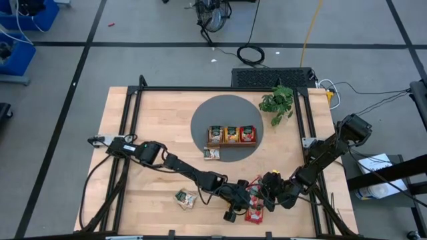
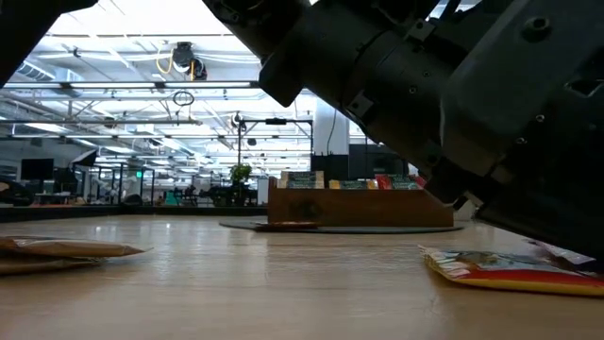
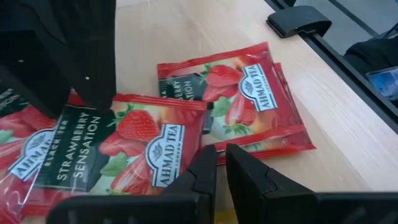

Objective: Pick & Place Tea
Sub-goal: Put the red tea packet into the right section of the wooden organizer

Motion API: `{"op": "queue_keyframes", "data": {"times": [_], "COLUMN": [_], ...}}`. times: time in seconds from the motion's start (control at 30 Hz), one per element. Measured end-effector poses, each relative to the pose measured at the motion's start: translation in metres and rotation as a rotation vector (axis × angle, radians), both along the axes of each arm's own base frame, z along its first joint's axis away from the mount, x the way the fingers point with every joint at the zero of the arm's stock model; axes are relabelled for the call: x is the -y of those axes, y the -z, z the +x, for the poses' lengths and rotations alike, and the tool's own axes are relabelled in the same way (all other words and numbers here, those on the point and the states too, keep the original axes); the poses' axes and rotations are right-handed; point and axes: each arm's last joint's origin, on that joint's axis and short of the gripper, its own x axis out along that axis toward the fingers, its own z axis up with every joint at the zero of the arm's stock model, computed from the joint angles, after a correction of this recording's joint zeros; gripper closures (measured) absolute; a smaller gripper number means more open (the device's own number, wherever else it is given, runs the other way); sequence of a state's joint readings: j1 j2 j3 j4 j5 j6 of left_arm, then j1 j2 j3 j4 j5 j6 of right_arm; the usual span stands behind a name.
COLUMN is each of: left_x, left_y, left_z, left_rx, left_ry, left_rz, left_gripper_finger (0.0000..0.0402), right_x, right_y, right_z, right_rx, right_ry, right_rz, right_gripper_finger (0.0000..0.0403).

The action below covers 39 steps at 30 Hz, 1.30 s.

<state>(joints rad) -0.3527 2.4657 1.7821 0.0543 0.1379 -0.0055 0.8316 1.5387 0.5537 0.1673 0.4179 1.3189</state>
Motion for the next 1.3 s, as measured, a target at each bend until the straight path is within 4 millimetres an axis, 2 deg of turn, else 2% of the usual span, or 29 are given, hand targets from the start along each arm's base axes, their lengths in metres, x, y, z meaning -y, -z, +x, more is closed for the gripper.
{"op": "queue_keyframes", "data": {"times": [0.43, 0.67, 0.77, 0.93, 1.1, 1.2, 1.3], "left_x": [0.001, 0.003, 0.010, 0.025, 0.036, 0.040, 0.048], "left_y": [0.000, 0.000, -0.009, -0.047, -0.068, -0.069, -0.060], "left_z": [0.000, -0.001, -0.005, -0.018, -0.039, -0.052, -0.067], "left_rx": [0.001, 0.001, 0.015, 0.046, -0.035, -0.139, -0.273], "left_ry": [-0.003, -0.002, 0.016, 0.060, 0.091, 0.091, 0.105], "left_rz": [-0.001, 0.001, 0.008, 0.051, 0.117, 0.138, 0.183], "left_gripper_finger": [0.0360, 0.0360, 0.0360, 0.0360, 0.0360, 0.0360, 0.0360], "right_x": [-0.004, -0.006, -0.006, -0.008, -0.009, -0.006, -0.002], "right_y": [-0.005, -0.007, -0.009, -0.016, -0.028, -0.035, -0.045], "right_z": [0.004, 0.006, 0.006, 0.008, 0.011, 0.013, 0.017], "right_rx": [0.072, 0.106, 0.112, 0.144, 0.190, 0.197, 0.174], "right_ry": [-0.075, -0.107, -0.112, -0.143, -0.175, -0.194, -0.218], "right_rz": [-0.012, -0.021, -0.023, -0.034, -0.055, -0.082, -0.117], "right_gripper_finger": [0.0396, 0.0402, 0.0402, 0.0402, 0.0403, 0.0403, 0.0403]}}
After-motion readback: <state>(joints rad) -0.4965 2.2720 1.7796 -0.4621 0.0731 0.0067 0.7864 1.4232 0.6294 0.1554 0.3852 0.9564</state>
